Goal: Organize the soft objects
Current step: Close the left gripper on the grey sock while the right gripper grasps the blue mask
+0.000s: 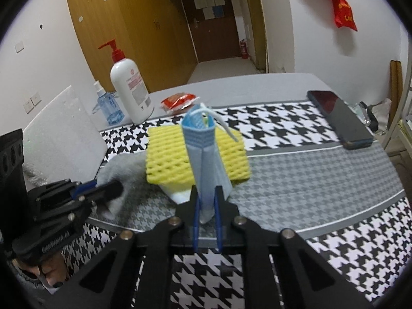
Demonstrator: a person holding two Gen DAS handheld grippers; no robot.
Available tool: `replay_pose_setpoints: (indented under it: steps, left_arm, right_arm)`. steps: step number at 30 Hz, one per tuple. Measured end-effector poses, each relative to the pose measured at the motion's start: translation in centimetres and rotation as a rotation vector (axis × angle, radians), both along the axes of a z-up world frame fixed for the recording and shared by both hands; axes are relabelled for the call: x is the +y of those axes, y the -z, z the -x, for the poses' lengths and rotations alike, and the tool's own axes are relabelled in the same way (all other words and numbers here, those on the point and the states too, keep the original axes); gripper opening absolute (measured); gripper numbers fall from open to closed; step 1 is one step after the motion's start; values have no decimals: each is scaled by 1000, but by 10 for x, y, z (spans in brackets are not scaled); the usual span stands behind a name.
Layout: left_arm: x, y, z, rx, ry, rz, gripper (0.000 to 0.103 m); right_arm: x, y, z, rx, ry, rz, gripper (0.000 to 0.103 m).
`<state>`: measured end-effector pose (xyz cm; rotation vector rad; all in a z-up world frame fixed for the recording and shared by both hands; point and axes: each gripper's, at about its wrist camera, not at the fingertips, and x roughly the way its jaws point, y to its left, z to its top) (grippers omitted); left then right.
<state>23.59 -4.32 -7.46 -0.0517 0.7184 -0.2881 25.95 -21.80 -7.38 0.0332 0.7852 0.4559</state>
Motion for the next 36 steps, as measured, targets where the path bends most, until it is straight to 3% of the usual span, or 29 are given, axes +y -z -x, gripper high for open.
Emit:
replay_pose_setpoints:
  steps: [11, 17, 32, 35, 36]
  left_arm:
    - [-5, 1, 1, -1, 9, -20, 14]
    - [-6, 2, 0, 0, 13, -24, 14]
    - [-9, 9, -6, 16, 25, -39, 14]
    - [-9, 10, -7, 19, 26, -42, 14]
    - [-10, 10, -8, 20, 25, -43, 14]
  right_arm:
    - [-34, 5, 17, 9, 48, 69, 12]
    - [-32, 22, 10, 44, 67, 96, 12]
    - [-20, 30, -5, 53, 73, 133, 13]
    - [-17, 29, -6, 50, 66, 137, 15]
    - [-16, 29, -6, 48, 63, 142, 22]
